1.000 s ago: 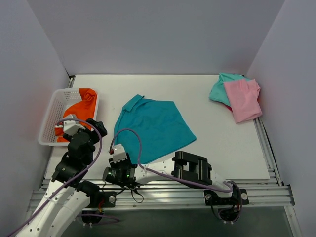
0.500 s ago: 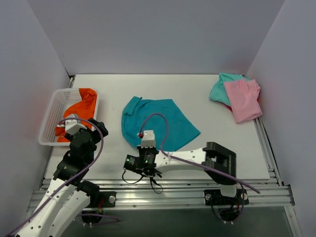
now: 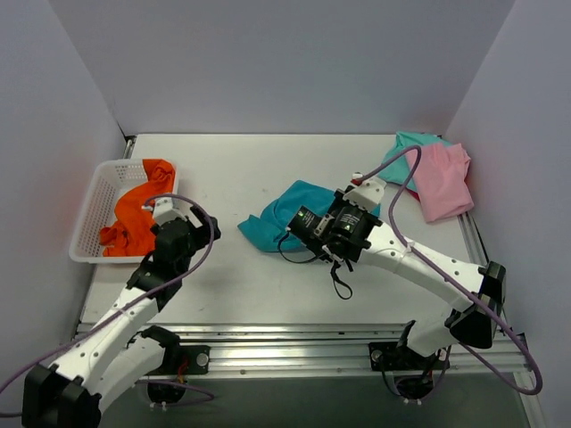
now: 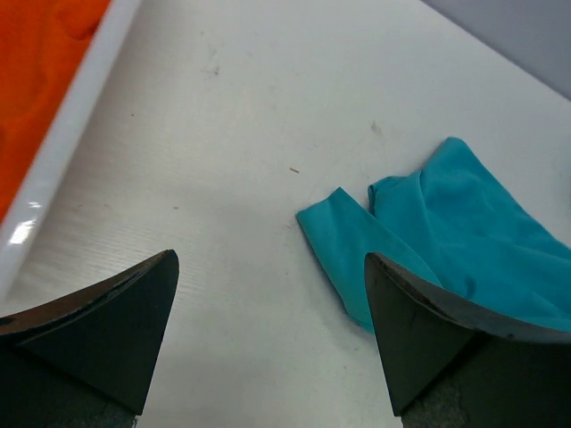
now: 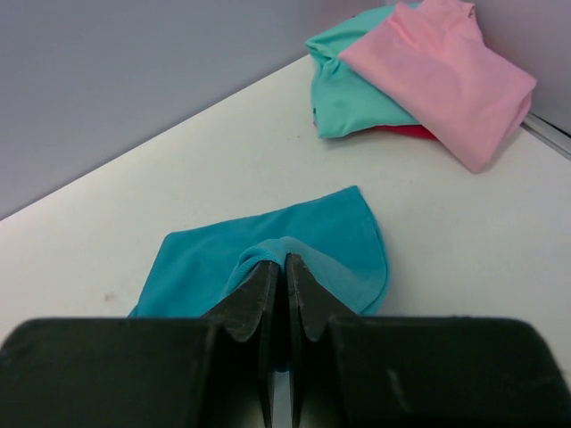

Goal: Fold and stack the t-shirts
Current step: Flatten out the tshirt

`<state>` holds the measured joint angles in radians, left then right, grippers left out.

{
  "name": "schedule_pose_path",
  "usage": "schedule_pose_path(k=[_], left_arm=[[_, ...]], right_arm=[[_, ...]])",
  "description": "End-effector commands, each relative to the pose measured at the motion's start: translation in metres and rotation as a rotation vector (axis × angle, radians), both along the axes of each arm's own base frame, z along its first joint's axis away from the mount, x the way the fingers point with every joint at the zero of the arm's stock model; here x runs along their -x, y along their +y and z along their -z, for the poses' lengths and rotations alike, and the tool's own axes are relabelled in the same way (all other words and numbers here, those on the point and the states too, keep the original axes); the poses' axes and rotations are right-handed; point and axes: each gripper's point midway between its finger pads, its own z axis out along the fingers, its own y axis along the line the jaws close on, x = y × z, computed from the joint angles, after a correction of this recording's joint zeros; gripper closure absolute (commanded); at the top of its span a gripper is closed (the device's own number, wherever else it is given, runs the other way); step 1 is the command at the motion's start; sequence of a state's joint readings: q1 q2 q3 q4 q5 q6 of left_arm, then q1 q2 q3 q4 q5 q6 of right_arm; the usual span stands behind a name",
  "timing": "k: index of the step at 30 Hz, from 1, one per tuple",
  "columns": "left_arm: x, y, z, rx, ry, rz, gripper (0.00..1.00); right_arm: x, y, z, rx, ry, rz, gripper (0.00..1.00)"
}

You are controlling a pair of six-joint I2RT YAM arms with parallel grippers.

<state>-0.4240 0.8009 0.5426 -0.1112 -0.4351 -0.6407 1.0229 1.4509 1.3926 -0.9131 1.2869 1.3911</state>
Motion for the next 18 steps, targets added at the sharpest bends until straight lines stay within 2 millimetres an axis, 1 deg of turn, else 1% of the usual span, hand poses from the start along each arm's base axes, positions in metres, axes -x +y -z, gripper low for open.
schedule_pose_path(k=[1, 2, 3, 4, 5, 6, 7, 8, 9, 10, 11, 12, 13, 15, 16, 18], left_arm=[[-0.028, -0.042, -0.021, 0.065, -0.103, 0.149, 0.06], [-0.033, -0.052, -0.011, 0.051, -0.072, 0.178, 0.06], [-0.04, -0.061, -0.019, 0.067, -0.108, 0.204, 0.06], [-0.042, -0.076, -0.01, 0.073, -0.095, 0.263, 0.06], [-0.046, -0.093, -0.023, 0.096, -0.167, 0.317, 0.06], [-0.048, -0.104, -0.02, 0.098, -0.175, 0.35, 0.06], [-0.053, -0.118, -0.004, 0.092, -0.137, 0.399, 0.06], [-0.057, -0.128, -0.002, 0.088, -0.135, 0.425, 0.06], [-0.06, -0.141, 0.004, 0.082, -0.113, 0.458, 0.06], [-0.073, -0.154, 0.011, 0.076, -0.084, 0.481, 0.06], [-0.075, -0.165, 0.014, 0.076, -0.068, 0.522, 0.06], [-0.078, -0.173, 0.019, 0.077, -0.046, 0.54, 0.06], [-0.086, -0.181, 0.025, 0.081, -0.029, 0.548, 0.06], [-0.091, -0.186, 0.029, 0.098, -0.022, 0.55, 0.06], [-0.093, -0.186, 0.037, 0.098, -0.006, 0.545, 0.06], [-0.098, -0.186, 0.039, 0.095, -0.006, 0.527, 0.06]], right_arm=[[0.004, -0.033, -0.015, 0.093, -0.055, 0.069, 1.0], [0.009, -0.043, -0.014, 0.056, -0.079, 0.092, 1.0], [0.011, -0.046, -0.017, 0.044, -0.093, 0.093, 1.0], [0.013, -0.05, -0.01, 0.05, -0.088, 0.094, 1.0], [0.013, -0.05, -0.008, 0.033, -0.096, 0.095, 1.0], [0.014, -0.051, -0.004, 0.032, -0.085, 0.091, 1.0], [0.015, -0.05, 0.009, 0.067, -0.05, 0.081, 1.0], [0.008, -0.039, 0.016, 0.018, -0.057, 0.072, 1.0], [0.007, -0.04, 0.026, 0.079, -0.001, 0.059, 1.0], [0.005, -0.034, 0.04, 0.07, 0.041, 0.041, 1.0], [0.002, -0.029, 0.054, 0.06, 0.057, 0.031, 1.0], [-0.002, -0.027, 0.066, 0.081, 0.091, 0.032, 1.0], [-0.003, -0.024, 0.075, 0.08, 0.109, 0.028, 1.0], [-0.005, -0.02, 0.09, 0.115, 0.145, 0.027, 1.0], [-0.006, -0.02, 0.093, 0.118, 0.15, 0.031, 1.0], [-0.007, -0.019, 0.098, 0.134, 0.159, 0.033, 1.0]])
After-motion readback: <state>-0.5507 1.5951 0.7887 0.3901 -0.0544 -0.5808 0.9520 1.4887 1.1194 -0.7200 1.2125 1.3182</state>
